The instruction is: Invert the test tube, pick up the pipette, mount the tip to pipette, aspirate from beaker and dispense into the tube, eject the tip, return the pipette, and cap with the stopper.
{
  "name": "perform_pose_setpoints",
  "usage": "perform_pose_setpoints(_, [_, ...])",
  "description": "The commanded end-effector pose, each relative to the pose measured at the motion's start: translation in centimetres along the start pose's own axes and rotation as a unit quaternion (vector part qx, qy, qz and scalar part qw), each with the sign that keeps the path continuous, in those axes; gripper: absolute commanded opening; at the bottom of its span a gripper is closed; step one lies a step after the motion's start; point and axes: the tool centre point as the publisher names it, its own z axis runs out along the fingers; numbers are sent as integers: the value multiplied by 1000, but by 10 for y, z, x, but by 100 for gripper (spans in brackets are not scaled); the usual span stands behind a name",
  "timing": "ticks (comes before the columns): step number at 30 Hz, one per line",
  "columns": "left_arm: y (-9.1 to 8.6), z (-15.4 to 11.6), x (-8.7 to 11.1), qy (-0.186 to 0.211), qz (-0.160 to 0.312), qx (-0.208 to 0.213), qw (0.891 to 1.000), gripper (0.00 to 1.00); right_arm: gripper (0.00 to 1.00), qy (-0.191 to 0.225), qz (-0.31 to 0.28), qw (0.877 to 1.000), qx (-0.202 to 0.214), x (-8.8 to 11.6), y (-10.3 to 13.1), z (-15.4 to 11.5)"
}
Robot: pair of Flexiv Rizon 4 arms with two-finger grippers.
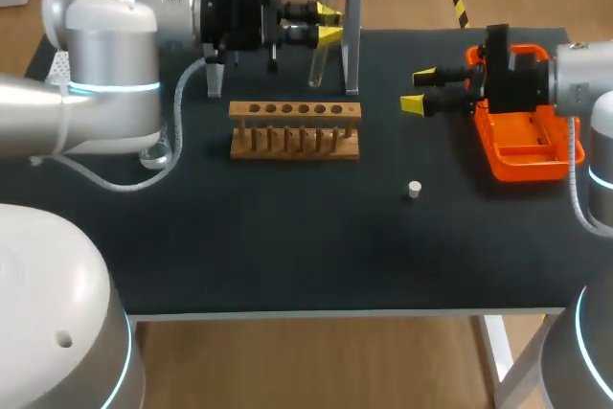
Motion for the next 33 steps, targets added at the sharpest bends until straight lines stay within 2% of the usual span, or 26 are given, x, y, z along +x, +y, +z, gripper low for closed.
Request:
perform_pose_setpoints(1, [11, 0, -8, -11, -11, 22, 1000, 0, 100, 0, 0, 1000, 0, 0, 0, 0])
perform_pose_setpoints(5, [20, -6, -14, -23, -33, 36, 999, 0, 100, 0, 0, 1000, 0, 0, 0, 0])
perform_pose_setpoints(18, [44, -17, -29, -3, -79, 35, 996, 0, 100, 0, 0, 1000, 0, 0, 0, 0])
perform_pose_setpoints(33, [46, -19, -31, 3, -84, 32, 996, 0, 100, 0, 0, 1000, 0, 0, 0, 0])
